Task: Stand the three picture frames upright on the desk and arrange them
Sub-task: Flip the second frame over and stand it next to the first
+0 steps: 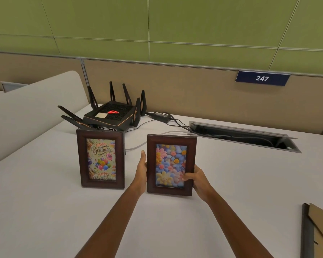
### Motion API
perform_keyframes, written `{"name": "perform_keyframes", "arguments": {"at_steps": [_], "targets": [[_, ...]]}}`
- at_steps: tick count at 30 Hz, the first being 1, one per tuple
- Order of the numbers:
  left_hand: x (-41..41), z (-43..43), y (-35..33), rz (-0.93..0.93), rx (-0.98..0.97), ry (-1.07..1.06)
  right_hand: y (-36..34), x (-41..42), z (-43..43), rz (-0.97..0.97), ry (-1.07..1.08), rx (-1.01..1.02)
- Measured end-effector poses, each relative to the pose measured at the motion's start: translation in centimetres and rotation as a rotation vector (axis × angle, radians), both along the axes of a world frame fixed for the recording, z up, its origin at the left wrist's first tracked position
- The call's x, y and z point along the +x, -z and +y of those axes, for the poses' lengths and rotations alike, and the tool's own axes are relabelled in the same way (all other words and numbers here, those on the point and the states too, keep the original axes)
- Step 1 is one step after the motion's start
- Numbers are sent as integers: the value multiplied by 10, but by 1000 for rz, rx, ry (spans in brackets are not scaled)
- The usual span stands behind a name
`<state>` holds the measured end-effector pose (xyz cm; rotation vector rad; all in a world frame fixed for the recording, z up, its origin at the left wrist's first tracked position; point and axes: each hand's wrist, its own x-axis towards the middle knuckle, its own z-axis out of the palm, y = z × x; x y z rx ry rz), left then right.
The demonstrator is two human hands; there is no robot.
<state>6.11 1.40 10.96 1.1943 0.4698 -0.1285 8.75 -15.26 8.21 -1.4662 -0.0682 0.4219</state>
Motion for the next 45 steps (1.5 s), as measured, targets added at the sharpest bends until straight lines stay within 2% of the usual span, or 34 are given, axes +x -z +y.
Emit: {"name": "perform_keyframes", "arguments": {"at_steps": [10,17,22,32,36,41,45], "targets": [[8,-2,8,-26,63,35,8,10,-3,17,-21,20],[3,-9,26,-131,227,-36,8,7,-8,-7,-63,-38],[-13,-17,40,-247,530,-140,14,-2,-17,-35,-58,-176],[-50,-39,68,-426,1039,-234,35,-32,-45,-149,109,-239],[-63,-52,84,-473,1182,-131,45,-52,-64,-340,164,-566],[-76,-73,90,-468,1339,19,62,-77,-87,-481,68,-1006],[-82,-97,94,-481,1461,192,62,-98,-105,-486,116,-1116]]}}
